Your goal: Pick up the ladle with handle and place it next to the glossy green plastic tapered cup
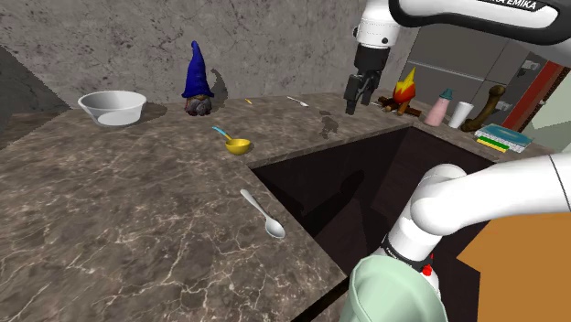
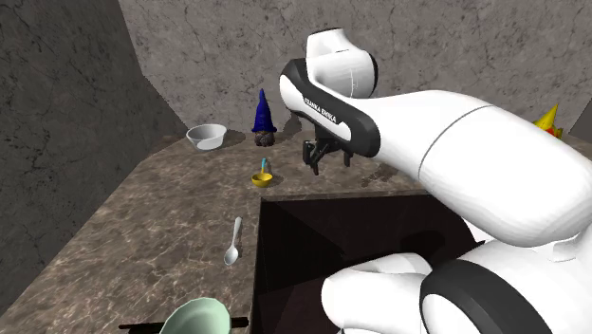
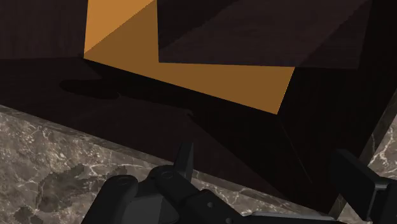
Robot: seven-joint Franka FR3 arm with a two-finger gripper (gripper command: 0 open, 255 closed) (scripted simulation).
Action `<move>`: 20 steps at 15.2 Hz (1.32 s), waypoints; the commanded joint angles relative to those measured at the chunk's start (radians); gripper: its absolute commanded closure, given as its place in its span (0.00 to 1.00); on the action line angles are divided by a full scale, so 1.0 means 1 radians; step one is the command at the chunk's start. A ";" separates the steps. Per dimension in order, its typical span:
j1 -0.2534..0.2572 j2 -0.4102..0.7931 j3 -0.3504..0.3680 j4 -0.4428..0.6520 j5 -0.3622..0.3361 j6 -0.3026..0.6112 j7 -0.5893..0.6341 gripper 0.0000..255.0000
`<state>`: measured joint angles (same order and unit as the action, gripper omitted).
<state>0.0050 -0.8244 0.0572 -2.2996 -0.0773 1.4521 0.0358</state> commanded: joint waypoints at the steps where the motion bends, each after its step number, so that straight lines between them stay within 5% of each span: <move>1: 0.000 0.000 0.000 0.000 0.000 0.000 0.000 0.00; 10: -0.002 0.285 0.033 0.049 0.088 0.227 0.106 0.00; 20: 0.002 0.643 0.059 0.225 0.159 0.410 0.193 0.00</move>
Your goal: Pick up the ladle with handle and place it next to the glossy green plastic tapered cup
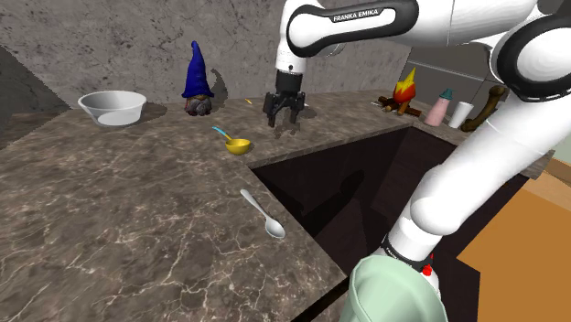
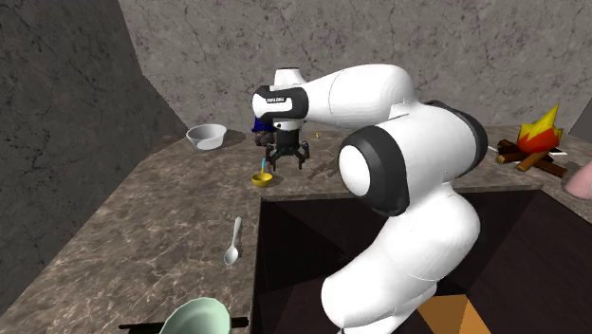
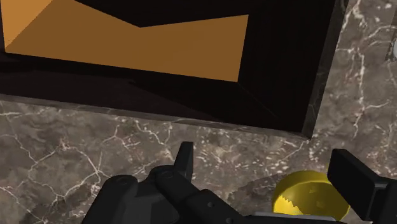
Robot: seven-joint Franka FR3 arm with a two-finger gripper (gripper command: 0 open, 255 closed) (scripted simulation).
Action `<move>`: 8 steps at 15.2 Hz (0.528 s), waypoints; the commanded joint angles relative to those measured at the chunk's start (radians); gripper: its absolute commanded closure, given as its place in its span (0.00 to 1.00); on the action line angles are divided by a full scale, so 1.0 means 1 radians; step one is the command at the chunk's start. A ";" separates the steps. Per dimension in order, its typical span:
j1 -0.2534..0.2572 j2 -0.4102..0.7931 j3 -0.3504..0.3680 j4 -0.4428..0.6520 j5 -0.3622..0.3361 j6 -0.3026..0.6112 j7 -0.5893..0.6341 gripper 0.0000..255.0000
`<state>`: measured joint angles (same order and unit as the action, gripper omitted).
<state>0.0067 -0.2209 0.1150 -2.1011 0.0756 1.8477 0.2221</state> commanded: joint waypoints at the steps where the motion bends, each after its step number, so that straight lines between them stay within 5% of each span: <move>1: 0.001 0.077 0.003 0.051 0.012 0.028 0.014 0.00; 8: 0.009 0.342 0.012 0.260 0.048 0.089 0.063 0.00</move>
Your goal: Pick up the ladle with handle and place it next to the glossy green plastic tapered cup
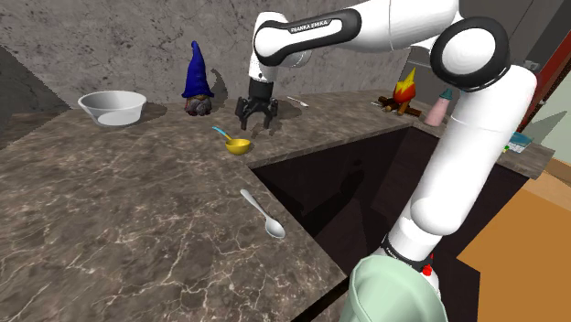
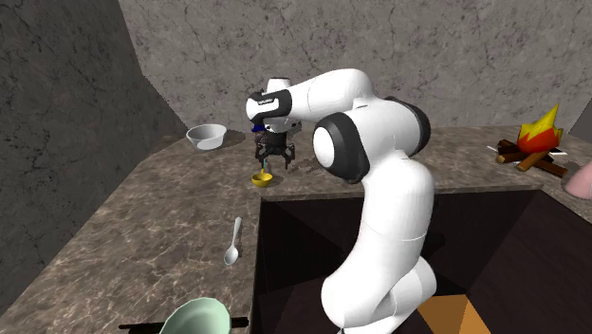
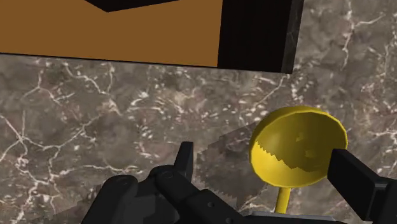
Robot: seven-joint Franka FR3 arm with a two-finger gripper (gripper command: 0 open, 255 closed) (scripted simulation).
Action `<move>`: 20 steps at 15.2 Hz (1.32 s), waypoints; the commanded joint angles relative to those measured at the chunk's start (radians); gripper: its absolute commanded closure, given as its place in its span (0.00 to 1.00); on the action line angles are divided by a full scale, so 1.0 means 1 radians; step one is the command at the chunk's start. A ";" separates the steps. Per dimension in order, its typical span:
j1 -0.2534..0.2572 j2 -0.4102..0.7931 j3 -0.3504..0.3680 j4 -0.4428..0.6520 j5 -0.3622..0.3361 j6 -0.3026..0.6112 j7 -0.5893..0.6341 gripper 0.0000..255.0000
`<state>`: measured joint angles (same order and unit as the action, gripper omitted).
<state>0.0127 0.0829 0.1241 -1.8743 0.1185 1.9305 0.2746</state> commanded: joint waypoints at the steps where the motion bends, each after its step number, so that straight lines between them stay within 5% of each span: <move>1: 0.004 0.077 0.003 0.069 0.010 0.010 0.017 0.00; 7: 0.015 0.315 0.008 0.317 0.034 0.009 0.056 0.00; 20: 0.024 0.342 0.011 0.255 0.035 0.098 0.055 0.00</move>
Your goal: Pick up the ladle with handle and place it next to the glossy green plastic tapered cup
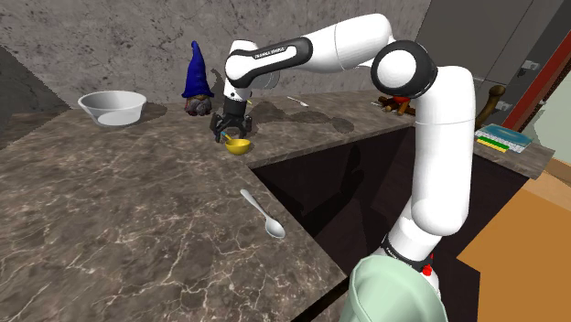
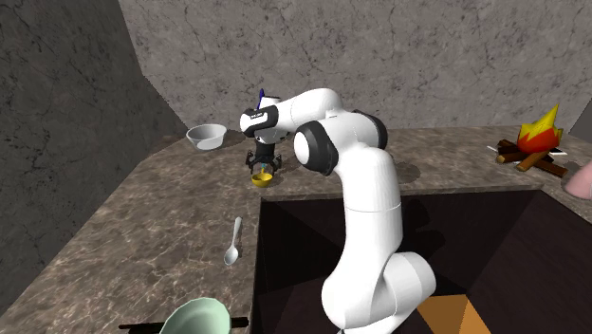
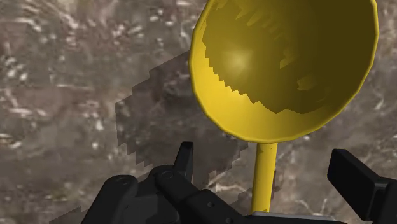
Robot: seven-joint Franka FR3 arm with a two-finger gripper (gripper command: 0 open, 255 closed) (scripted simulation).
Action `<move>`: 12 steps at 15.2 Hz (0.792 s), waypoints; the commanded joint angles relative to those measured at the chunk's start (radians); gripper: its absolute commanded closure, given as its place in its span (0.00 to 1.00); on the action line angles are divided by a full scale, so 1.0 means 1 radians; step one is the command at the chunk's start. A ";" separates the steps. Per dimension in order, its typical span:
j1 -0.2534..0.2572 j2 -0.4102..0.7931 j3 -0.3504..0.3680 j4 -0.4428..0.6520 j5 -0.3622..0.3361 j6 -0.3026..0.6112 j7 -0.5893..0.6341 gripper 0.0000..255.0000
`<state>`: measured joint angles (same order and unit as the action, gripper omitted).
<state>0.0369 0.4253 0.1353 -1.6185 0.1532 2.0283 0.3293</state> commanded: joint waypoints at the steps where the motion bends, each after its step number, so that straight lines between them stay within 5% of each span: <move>1: 0.000 0.000 0.000 0.000 0.000 0.000 0.000 0.00; 3: 0.000 0.000 0.000 0.000 0.000 0.000 0.000 0.00; 4: 0.000 0.000 0.000 0.000 0.000 0.000 0.000 1.00; 12: 0.000 0.000 0.000 0.001 0.000 0.000 0.000 1.00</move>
<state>0.0373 0.4251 0.1357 -1.6173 0.1534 2.0282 0.3296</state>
